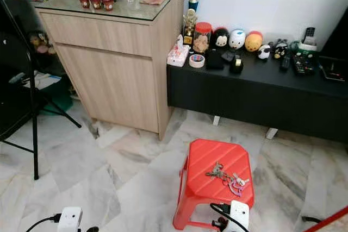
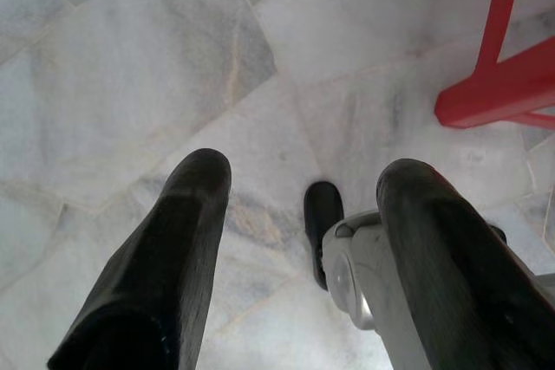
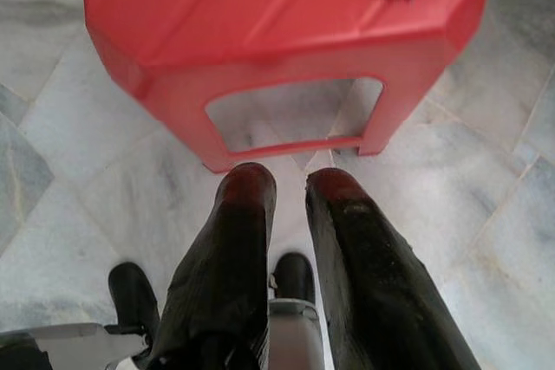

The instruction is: Hang keys on a hook

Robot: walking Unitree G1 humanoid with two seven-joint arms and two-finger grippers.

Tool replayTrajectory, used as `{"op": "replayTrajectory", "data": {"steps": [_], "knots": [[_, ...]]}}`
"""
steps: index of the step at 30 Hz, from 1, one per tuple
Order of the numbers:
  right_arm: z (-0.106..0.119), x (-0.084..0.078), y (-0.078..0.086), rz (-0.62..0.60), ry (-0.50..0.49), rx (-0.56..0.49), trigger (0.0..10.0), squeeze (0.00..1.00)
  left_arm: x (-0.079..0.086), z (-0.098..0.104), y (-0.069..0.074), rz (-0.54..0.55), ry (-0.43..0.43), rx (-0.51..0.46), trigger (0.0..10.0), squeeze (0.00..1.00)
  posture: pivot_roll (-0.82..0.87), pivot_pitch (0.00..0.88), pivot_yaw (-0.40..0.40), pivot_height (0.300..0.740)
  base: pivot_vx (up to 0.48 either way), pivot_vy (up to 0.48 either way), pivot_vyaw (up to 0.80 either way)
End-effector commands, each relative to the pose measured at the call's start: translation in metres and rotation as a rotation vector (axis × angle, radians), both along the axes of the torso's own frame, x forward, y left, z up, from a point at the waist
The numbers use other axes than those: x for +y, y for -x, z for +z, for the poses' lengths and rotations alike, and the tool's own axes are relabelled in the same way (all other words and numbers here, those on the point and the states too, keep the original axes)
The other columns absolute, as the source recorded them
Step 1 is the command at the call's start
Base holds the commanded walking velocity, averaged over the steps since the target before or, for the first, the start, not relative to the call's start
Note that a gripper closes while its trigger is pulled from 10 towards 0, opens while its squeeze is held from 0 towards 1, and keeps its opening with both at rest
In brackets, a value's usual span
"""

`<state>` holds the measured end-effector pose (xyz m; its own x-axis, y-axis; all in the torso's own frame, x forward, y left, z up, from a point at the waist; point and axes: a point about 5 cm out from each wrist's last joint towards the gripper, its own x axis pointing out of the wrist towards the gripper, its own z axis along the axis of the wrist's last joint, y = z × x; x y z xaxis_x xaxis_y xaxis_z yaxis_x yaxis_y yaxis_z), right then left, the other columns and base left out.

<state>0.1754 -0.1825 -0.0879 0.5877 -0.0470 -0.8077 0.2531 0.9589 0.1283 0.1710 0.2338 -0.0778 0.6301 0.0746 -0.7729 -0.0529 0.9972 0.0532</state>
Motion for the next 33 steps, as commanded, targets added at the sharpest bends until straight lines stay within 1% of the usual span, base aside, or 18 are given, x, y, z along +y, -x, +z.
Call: {"op": "replayTrajectory", "data": {"steps": [1, 21, 24, 27, 30, 31, 33], "knots": [[-0.001, -0.001, 0.003, -0.003, 0.0, 0.009, 10.0, 0.0, -0.003, -0.001, 0.001, 0.008, 0.008, -0.001, 10.0, 0.0, 0.02, 0.0, -0.029, 0.717, 0.277, 0.0, 0.0], [-0.001, -0.001, 0.003, -0.001, -0.002, 0.007, 10.0, 0.0, -0.006, 0.001, -0.006, 0.005, 0.011, -0.023, 10.0, 0.0, 0.02, 0.0, -0.031, 0.717, 0.277, 0.0, 0.0], [-0.001, 0.0, 0.002, -0.001, -0.004, 0.002, 10.0, 0.0, -0.006, 0.002, -0.007, 0.004, 0.004, -0.027, 10.0, 0.0, 0.02, 0.0, -0.031, 0.717, 0.0, 0.0, 0.0], [0.001, 0.0, -0.001, 0.0, -0.006, -0.017, 10.0, 0.0, -0.006, 0.002, -0.007, 0.007, 0.0, -0.034, 10.0, 0.0, 0.02, 0.0, -0.031, 0.717, 0.0, 0.0, 0.0], [0.008, 0.002, -0.015, 0.012, 0.003, -0.083, 10.0, 0.0, -0.005, 0.003, -0.008, 0.008, 0.001, -0.054, 10.0, 0.0, 0.02, 0.0, -0.031, 0.717, 0.0, 0.0, 0.0], [0.008, 0.002, -0.015, 0.012, 0.003, -0.083, 10.0, 0.0, -0.005, 0.003, -0.008, 0.008, 0.001, -0.054, 10.0, 0.0, 0.02, 0.0, -0.031, 0.717, 0.0, 0.0, 0.0], [0.012, 0.001, -0.022, 0.012, 0.02, -0.118, 10.0, 0.0, -0.005, 0.005, -0.01, 0.004, -0.009, -0.076, 10.0, 0.0, 0.02, 0.0, -0.034, 0.717, 0.0, 0.0, 0.0]]}}
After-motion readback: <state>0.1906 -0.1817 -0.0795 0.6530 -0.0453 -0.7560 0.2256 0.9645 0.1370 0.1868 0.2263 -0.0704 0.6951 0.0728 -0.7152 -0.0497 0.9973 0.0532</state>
